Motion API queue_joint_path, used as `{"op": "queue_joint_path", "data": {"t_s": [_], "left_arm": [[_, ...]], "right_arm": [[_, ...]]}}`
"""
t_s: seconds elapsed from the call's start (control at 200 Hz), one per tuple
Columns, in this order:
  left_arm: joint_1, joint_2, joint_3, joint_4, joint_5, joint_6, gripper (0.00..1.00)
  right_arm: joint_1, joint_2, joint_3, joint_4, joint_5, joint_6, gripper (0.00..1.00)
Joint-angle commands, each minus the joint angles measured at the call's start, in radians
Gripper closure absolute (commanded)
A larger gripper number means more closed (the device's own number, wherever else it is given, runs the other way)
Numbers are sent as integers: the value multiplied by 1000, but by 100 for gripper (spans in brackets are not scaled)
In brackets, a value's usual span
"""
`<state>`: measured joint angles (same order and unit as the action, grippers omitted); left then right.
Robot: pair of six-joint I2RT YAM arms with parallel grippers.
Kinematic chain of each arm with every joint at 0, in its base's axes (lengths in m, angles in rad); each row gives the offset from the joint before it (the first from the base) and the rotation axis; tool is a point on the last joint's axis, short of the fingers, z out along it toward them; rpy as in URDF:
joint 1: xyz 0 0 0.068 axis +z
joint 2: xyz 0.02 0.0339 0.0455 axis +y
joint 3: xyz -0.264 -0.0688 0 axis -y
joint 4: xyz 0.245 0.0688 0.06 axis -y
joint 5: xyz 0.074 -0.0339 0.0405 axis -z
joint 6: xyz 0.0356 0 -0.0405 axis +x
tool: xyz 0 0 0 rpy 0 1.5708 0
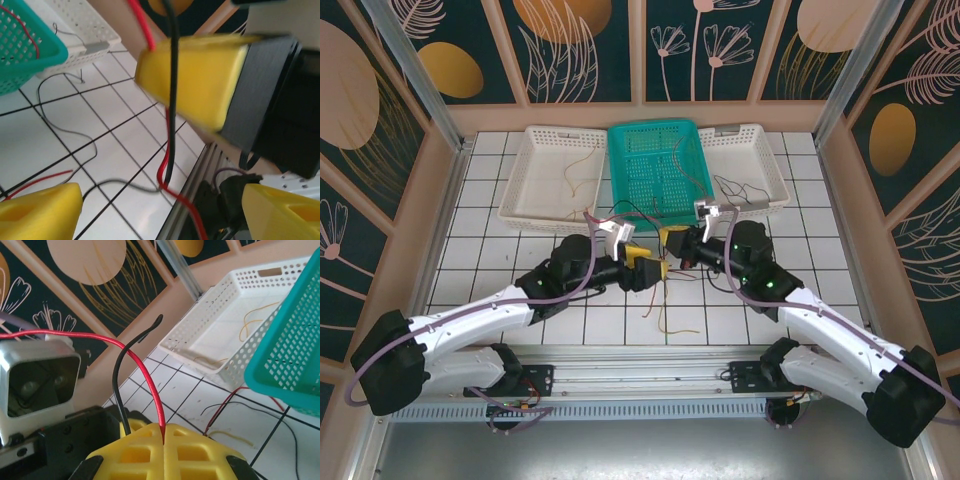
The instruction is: Untangle the cables
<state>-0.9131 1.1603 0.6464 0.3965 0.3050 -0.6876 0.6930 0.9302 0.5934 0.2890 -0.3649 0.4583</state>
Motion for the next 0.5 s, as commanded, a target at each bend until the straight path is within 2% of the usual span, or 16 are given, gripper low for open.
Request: {"op": "queue_joint_path", "data": {"t_s": [0.0, 0.125, 0.31, 0.495], "left_arm": [[-6, -5, 35, 78, -45, 9, 27], [-5, -2, 36, 79, -71, 19, 38], [-6, -8, 26, 81, -79, 16, 59], [-4, -16, 13, 84, -72, 16, 63]], "right_arm": [[21, 6, 9, 36, -24, -10, 100], [34, 16, 13, 33, -26, -15, 100], [41, 7, 16, 29, 16, -12, 100], [42, 4, 17, 35, 26, -4, 100]]}}
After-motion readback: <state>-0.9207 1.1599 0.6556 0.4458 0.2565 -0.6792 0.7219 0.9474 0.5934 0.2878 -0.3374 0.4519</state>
